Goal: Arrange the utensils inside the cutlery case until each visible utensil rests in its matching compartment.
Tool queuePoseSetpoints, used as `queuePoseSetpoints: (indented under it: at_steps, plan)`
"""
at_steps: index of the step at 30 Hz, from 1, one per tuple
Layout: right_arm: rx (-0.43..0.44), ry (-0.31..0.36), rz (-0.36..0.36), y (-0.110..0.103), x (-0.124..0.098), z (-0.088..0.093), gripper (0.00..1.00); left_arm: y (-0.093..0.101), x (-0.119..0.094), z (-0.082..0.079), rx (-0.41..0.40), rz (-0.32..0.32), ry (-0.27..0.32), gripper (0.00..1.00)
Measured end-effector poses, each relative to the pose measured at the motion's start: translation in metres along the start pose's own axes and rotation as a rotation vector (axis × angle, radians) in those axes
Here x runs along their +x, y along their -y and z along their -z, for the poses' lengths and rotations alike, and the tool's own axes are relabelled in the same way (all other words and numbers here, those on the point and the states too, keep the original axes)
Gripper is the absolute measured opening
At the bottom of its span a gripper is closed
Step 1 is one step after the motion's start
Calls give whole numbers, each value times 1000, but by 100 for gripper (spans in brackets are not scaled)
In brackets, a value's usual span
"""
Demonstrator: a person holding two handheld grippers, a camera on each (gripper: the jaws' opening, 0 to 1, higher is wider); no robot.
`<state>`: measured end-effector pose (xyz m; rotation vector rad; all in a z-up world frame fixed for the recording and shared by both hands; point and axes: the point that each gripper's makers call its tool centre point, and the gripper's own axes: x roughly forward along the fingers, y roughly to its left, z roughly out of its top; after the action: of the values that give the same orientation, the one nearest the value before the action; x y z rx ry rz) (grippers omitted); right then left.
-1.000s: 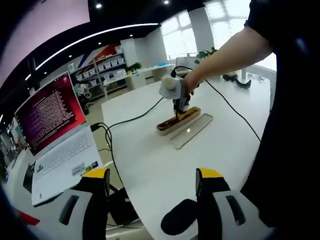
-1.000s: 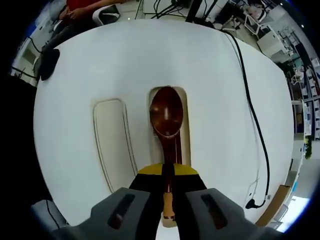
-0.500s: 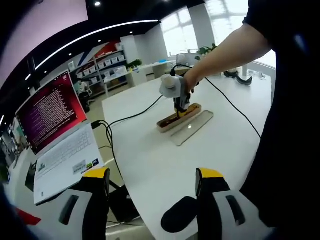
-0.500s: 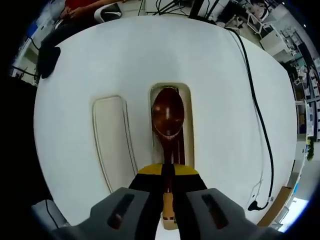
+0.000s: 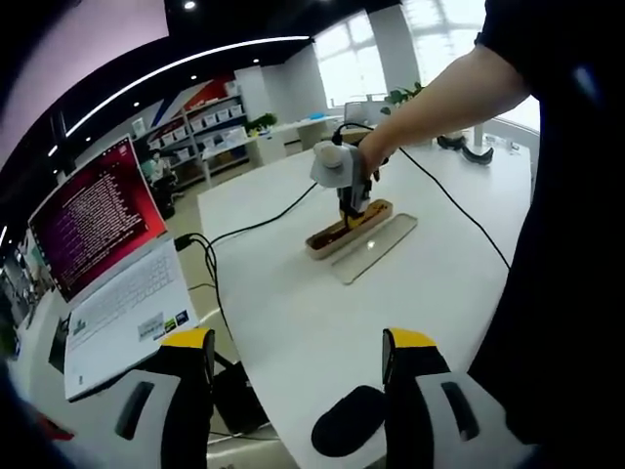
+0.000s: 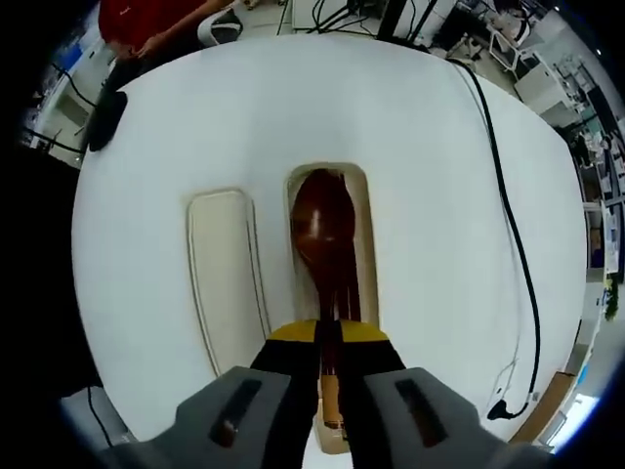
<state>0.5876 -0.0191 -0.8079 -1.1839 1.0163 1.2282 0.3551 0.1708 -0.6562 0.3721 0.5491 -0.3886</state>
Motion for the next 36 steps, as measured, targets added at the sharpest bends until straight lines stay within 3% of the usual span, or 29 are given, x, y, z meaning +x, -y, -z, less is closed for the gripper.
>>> queuePoseSetpoints:
  at_steps: [13,22,36]
  plan:
    - [38,87,49,-1,-29,3,10,4,2,-2,15,18,3,72]
    - [67,122,98,-16,-56,33,18,9,9,-3,28,50,19,72]
    - [138,156,156,-34,-81,59,26,16,20,-10,51,86,47,72]
